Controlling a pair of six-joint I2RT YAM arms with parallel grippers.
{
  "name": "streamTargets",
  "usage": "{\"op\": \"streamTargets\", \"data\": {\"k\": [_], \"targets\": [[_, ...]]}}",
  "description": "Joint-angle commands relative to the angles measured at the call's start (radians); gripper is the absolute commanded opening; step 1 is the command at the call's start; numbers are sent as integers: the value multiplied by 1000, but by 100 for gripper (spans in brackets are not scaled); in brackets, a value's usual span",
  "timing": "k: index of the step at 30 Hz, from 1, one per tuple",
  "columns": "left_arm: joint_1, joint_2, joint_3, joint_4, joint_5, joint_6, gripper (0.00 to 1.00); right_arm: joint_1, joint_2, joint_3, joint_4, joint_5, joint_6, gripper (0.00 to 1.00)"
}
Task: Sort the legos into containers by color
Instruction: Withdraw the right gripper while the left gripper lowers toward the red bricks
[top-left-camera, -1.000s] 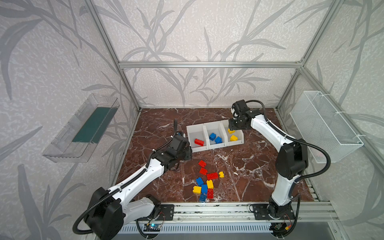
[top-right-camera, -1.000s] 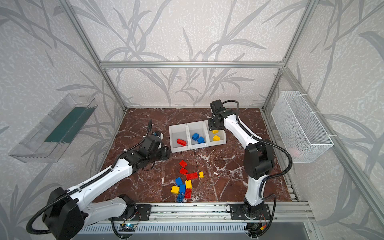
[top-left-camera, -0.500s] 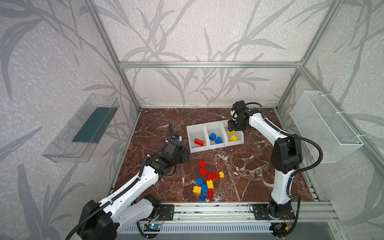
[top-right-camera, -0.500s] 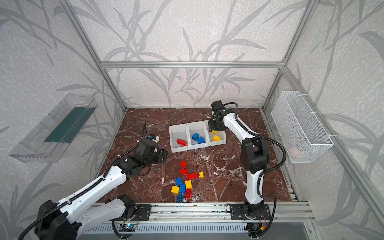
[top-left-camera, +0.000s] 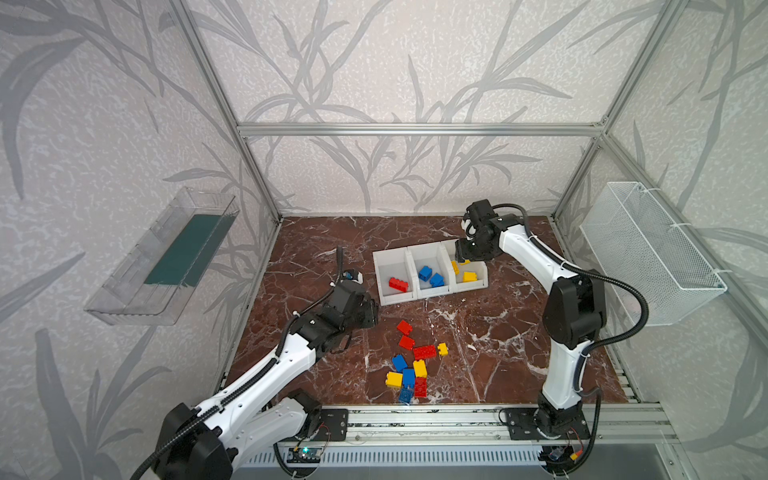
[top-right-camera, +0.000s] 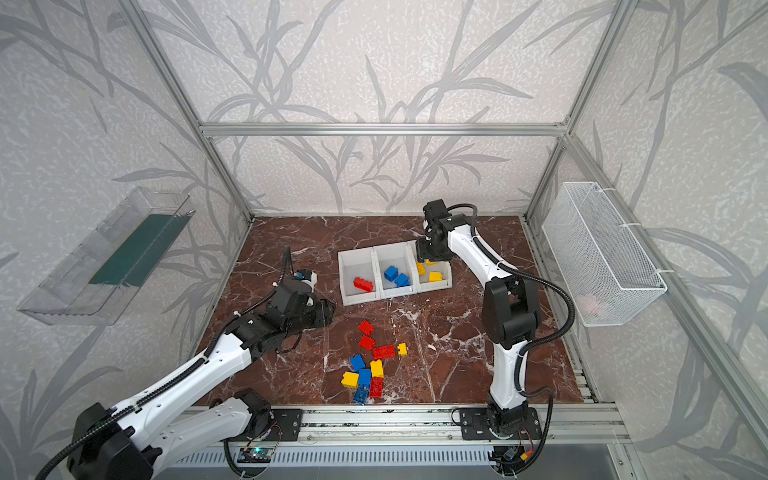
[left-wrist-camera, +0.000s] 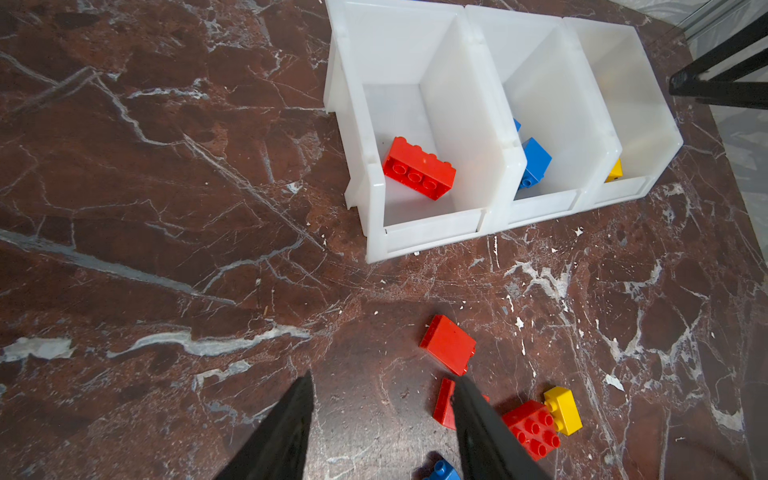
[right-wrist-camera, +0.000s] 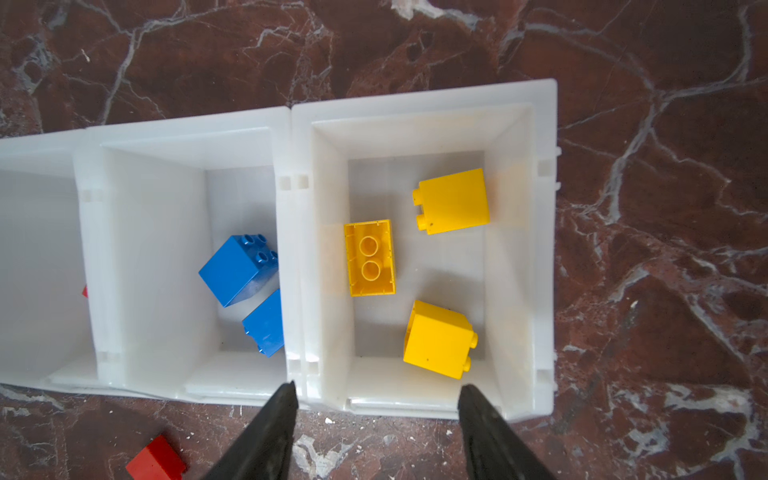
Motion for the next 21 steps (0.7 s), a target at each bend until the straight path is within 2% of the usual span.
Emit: {"op": "streamTargets", "data": {"k": [1, 9, 21], "targets": [[5, 17, -8, -1, 19, 2, 57, 15, -113, -61, -20, -10, -14, 63], [-22, 153, 26, 29, 108, 43, 57, 57, -376, -312, -14, 22, -7, 63], [-135, 480, 201, -52, 142, 165, 60, 152, -709, -631, -27, 104, 136, 64]]}}
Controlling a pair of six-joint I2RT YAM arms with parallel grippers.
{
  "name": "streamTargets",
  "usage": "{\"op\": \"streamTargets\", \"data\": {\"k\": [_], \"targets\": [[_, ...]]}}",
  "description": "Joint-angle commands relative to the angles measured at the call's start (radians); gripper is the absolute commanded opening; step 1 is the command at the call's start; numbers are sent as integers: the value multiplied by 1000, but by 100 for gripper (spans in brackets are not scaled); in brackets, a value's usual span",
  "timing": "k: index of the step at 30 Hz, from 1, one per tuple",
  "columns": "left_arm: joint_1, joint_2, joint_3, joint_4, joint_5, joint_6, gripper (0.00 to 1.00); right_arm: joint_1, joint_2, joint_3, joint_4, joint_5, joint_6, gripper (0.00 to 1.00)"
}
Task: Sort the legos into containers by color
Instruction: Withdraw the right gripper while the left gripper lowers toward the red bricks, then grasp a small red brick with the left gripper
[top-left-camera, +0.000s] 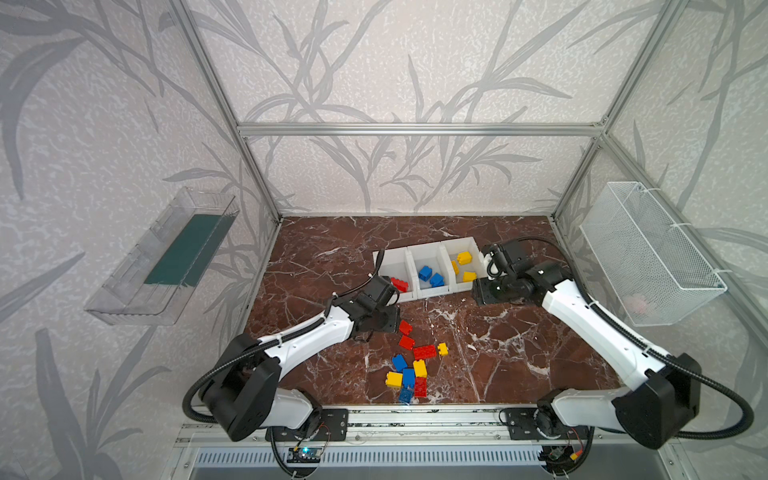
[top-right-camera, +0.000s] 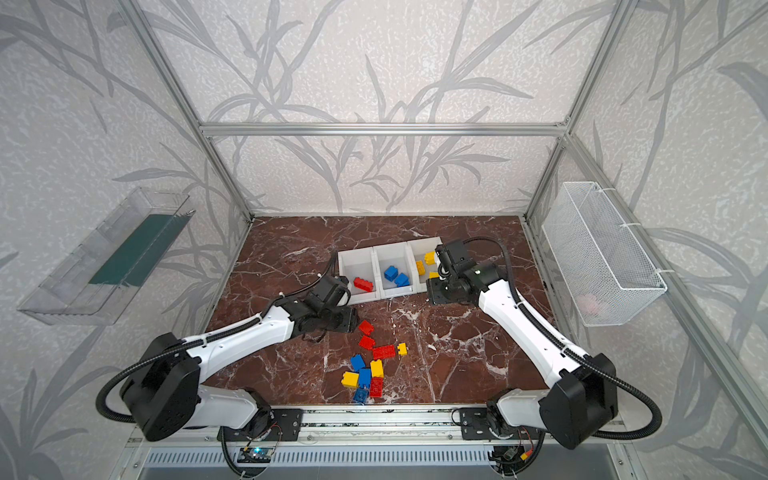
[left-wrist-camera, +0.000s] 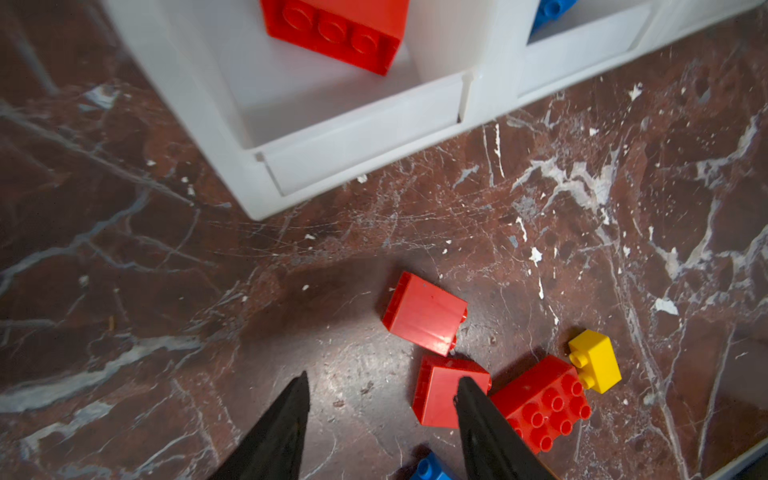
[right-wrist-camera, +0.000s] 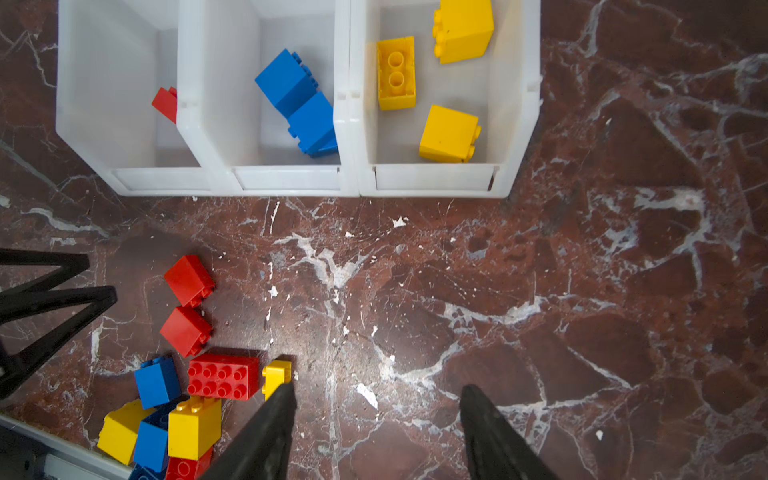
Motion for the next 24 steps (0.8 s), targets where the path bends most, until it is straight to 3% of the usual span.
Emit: {"op": "streamTargets", "data": {"k": [1, 11, 24], "targets": [[-27, 74, 76, -78, 11, 78, 60, 7, -73, -62, -29, 45, 62, 64], [-87, 255, 232, -186, -43, 236, 63, 6, -279, -242, -23, 76, 147, 65], [-119, 358, 312, -248, -80, 322, 63, 7, -303, -269, -16, 83, 163, 66]]}}
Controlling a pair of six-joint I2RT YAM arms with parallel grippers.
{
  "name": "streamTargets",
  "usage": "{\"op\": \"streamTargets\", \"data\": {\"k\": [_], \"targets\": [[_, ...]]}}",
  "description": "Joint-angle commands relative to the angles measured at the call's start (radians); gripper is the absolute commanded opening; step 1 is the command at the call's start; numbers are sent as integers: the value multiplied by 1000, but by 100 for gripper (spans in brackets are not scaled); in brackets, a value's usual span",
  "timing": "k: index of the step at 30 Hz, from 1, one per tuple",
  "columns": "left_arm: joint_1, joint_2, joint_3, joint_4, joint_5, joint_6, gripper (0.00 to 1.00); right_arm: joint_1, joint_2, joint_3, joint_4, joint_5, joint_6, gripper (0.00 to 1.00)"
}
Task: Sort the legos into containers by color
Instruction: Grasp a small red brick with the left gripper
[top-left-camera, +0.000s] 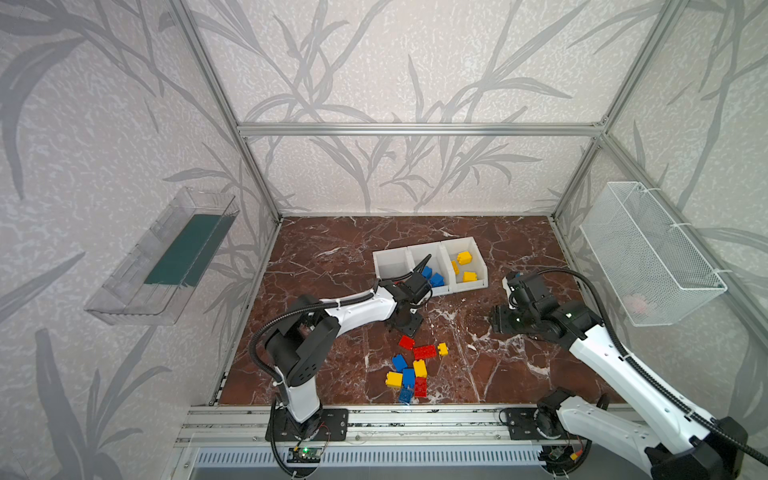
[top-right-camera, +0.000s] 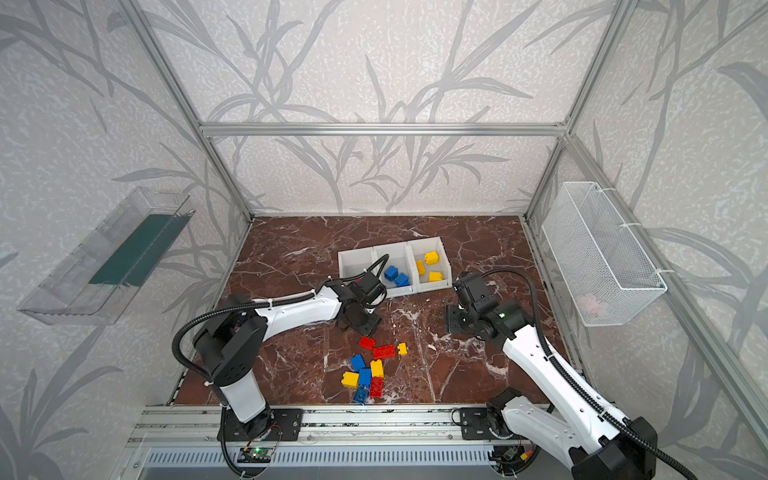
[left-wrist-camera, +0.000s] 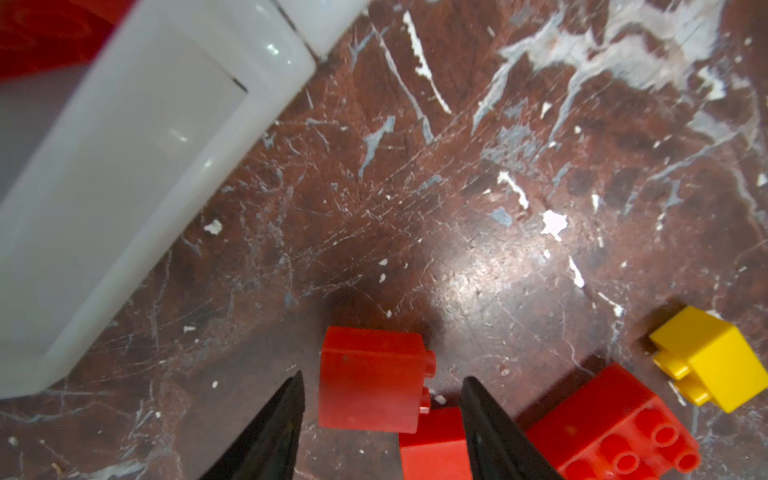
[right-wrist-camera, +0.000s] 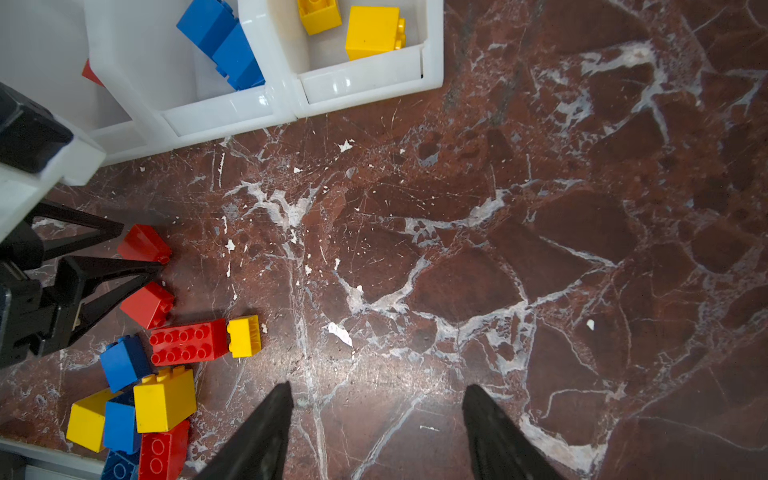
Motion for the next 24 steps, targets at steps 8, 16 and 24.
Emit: {"op": "streamTargets", "data": {"k": [8, 16, 24], "targets": [[-14, 43, 27, -41, -22, 42, 59, 1, -7, -21, 9, 8, 17, 67], [-19, 50, 26, -29, -22, 41, 49, 1, -10, -34, 14, 4, 22, 67], [-19, 23, 25, -9, -10, 15, 40, 1, -16, -35, 9, 0, 22, 66]]}}
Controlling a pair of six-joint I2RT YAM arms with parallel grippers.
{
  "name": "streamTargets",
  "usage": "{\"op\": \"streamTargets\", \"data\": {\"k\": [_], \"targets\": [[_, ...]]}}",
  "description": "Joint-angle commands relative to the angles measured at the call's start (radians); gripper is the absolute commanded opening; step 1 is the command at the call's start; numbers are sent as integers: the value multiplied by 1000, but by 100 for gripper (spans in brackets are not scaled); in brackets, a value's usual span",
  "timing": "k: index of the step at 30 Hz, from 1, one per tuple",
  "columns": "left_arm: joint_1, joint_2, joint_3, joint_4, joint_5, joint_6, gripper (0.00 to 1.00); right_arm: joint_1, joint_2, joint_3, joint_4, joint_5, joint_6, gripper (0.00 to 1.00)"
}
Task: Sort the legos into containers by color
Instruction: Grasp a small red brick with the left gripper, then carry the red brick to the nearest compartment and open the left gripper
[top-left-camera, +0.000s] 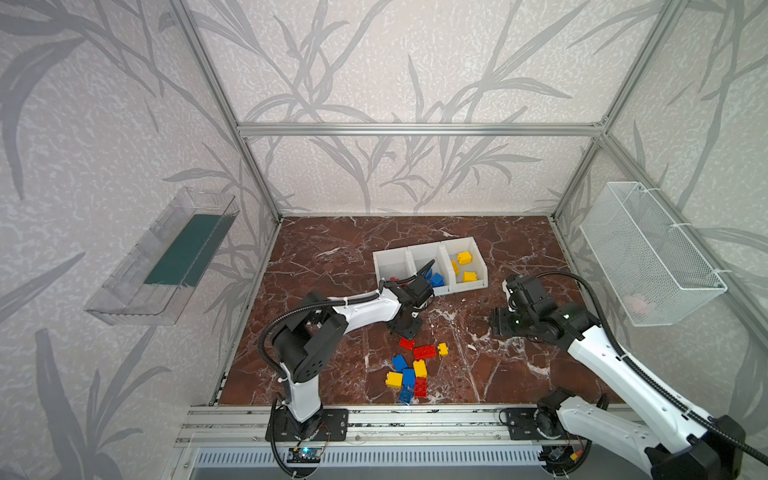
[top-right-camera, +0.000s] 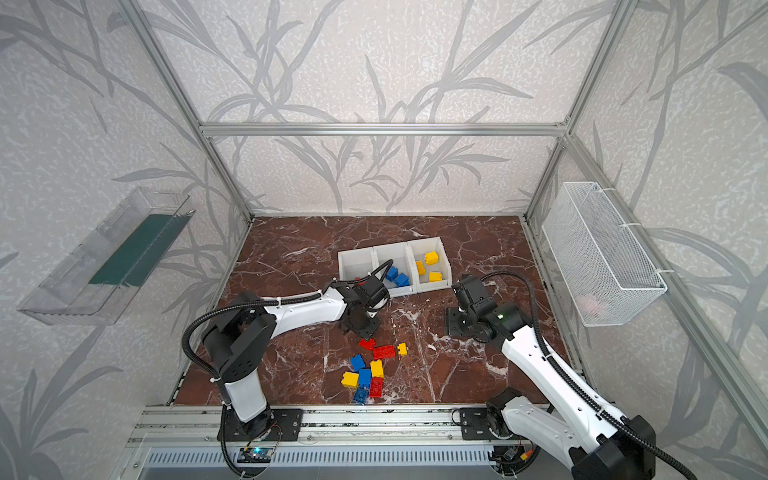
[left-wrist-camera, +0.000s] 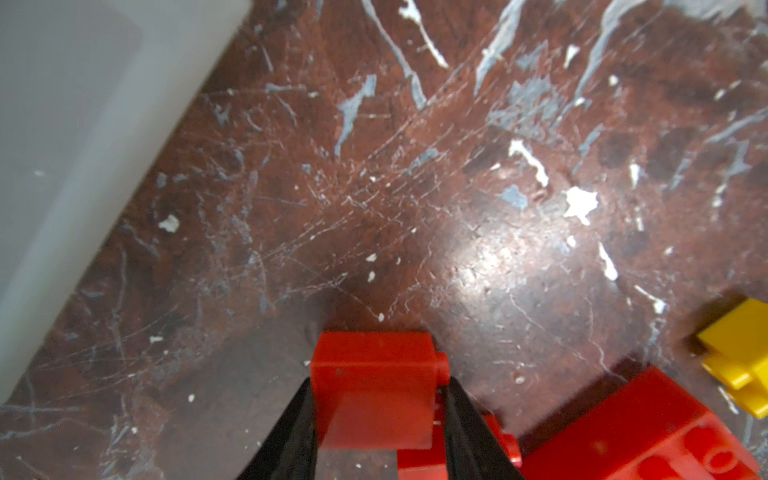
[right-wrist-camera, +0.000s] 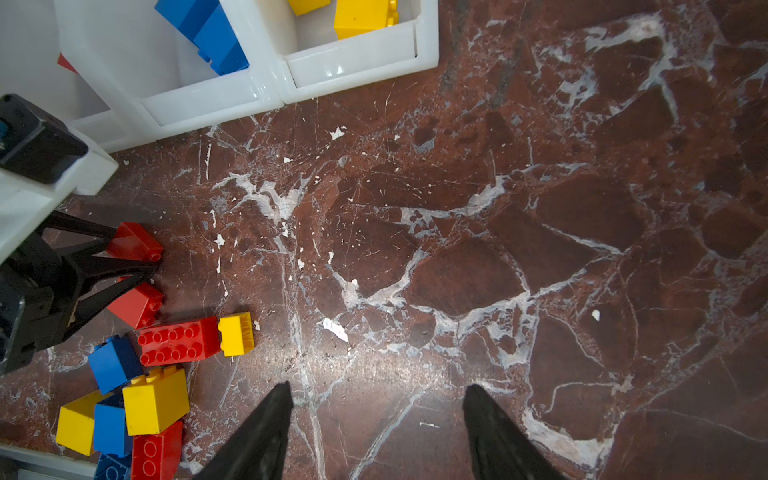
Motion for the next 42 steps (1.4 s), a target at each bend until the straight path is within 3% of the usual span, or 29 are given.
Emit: {"op": "streamTargets", "data": {"k": [1, 10, 23, 33, 42], "targets": [[-5, -24, 29, -4, 1, -4, 40, 1, -18, -12, -1, 2, 7, 67], [20, -95, 165, -27, -54, -25, 40, 0, -23, -2, -12, 7, -2, 67], [236, 2, 357, -12, -19, 16, 40, 1, -36, 1, -27, 0, -8, 67], [268, 78, 394, 16, -22, 11, 43, -1, -62, -12, -49, 8, 0, 67], [274, 76, 395, 24, -31, 5, 55, 1, -61, -24, -43, 4, 1, 67]]}}
